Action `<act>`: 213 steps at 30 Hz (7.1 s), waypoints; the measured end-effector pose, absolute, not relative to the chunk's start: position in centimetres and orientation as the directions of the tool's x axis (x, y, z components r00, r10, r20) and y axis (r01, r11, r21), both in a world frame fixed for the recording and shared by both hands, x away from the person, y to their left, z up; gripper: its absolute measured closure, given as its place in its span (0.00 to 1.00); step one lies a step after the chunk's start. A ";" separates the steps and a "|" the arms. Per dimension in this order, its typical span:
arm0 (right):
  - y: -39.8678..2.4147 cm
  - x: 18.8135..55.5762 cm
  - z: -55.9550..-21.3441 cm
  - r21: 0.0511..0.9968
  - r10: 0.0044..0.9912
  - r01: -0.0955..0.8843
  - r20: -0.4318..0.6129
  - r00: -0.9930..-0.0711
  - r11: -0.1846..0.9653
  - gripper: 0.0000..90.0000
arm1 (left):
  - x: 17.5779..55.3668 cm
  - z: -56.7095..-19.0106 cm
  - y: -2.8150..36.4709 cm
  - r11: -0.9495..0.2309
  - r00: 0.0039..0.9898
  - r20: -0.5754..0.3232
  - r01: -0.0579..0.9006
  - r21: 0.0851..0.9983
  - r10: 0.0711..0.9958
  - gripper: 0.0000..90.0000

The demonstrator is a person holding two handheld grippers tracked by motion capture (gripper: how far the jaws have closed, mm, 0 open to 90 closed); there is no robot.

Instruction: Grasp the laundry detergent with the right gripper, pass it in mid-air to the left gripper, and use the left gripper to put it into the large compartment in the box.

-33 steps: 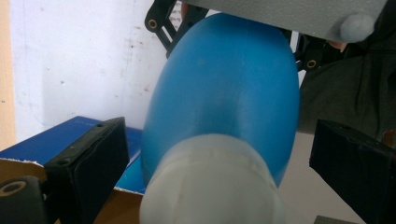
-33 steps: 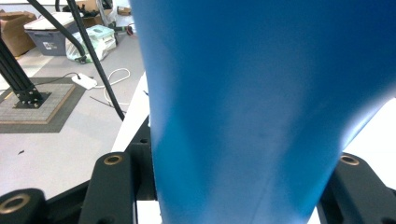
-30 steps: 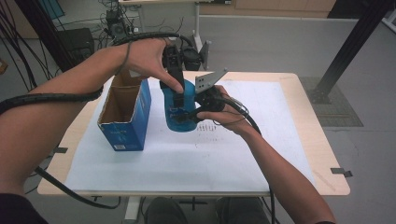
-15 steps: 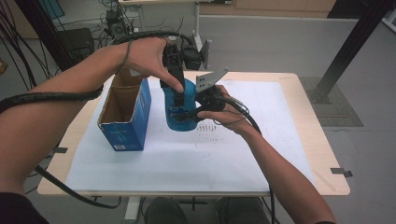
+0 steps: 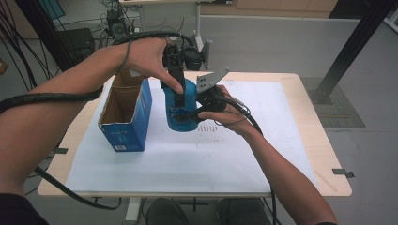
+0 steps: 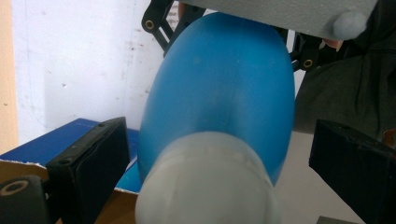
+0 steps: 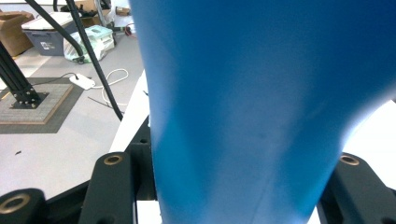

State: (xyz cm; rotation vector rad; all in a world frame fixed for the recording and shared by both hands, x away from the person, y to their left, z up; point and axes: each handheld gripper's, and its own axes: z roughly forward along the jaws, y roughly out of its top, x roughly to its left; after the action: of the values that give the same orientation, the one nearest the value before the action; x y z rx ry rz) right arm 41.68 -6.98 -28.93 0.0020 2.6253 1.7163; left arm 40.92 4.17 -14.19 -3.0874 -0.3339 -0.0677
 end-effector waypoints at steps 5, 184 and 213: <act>-6.9 41.6 -28.9 0.917 0.000 -0.007 -0.008 -1.000 0.399 0.48 | 41.0 -14.3 4.2 -0.977 0.976 0.046 0.213 -0.031 0.212 0.09; -14.9 41.1 -26.0 0.745 0.254 0.164 -0.008 -0.967 0.647 0.10 | 42.6 -11.9 4.5 -0.897 0.898 0.058 0.439 -0.053 0.436 0.42; -23.4 38.5 -23.7 0.537 0.386 0.295 -0.061 -0.921 0.790 0.11 | 44.4 -1.9 14.4 -0.377 0.373 0.061 0.922 0.087 0.926 0.41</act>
State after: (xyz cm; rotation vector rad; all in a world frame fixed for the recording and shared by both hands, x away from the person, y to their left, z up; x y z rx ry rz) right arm 38.52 -23.41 -23.70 0.5389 2.8120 0.8020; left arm 44.45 14.44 -1.92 -2.6344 -1.7736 -0.1581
